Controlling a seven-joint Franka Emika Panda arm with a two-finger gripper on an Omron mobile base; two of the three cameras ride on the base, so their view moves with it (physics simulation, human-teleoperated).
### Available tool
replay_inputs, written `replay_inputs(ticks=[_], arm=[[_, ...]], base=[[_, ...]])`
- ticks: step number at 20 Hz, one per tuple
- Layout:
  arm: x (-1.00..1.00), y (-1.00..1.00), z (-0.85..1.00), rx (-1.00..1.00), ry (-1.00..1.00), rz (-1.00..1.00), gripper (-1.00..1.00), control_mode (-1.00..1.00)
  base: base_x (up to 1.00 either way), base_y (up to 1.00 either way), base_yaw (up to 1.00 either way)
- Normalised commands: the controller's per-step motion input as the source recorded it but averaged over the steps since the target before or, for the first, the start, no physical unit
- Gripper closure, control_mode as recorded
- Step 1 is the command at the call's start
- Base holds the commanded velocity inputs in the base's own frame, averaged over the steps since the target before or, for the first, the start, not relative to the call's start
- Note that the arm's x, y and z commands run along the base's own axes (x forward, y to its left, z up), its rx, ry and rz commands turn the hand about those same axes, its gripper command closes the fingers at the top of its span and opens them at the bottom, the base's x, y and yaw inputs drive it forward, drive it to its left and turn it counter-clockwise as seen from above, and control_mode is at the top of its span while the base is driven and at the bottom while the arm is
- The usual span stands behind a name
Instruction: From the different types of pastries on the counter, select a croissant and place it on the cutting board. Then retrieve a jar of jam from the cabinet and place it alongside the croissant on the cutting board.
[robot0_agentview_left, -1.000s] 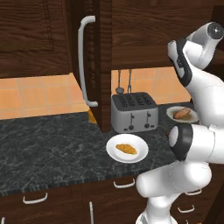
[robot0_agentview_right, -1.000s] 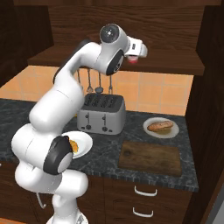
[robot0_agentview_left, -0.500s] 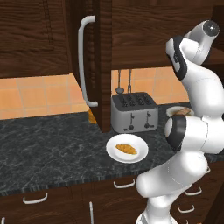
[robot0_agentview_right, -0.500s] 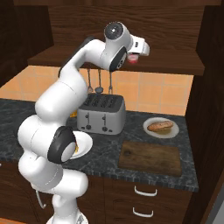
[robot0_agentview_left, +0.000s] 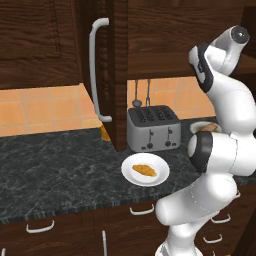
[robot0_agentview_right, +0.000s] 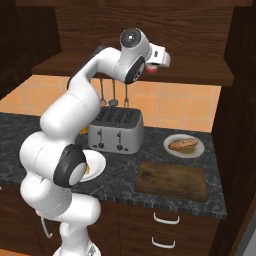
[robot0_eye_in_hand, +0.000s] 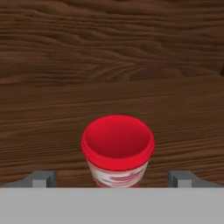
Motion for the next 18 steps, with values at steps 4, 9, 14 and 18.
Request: replay_inputs(ticks=[4,9,14,18], arm=[[0.12,0.00,0.00,0.00,0.00,0.03,-1.00,-1.00],[0.10,-0.29,0.00,0.00,0.01,0.02,-1.00,-1.00],[0.05,-0.03,-0.01,0.00,-0.01,0.00,-1.00,-1.00],[0.26,0.04,-0.03,0.00,-0.03,0.00,-1.00,-1.00]], base=[[0.00,0.00,0.00],[0.00,0.00,0.00],[0.00,0.00,0.00],[0.00,0.00,0.00]])
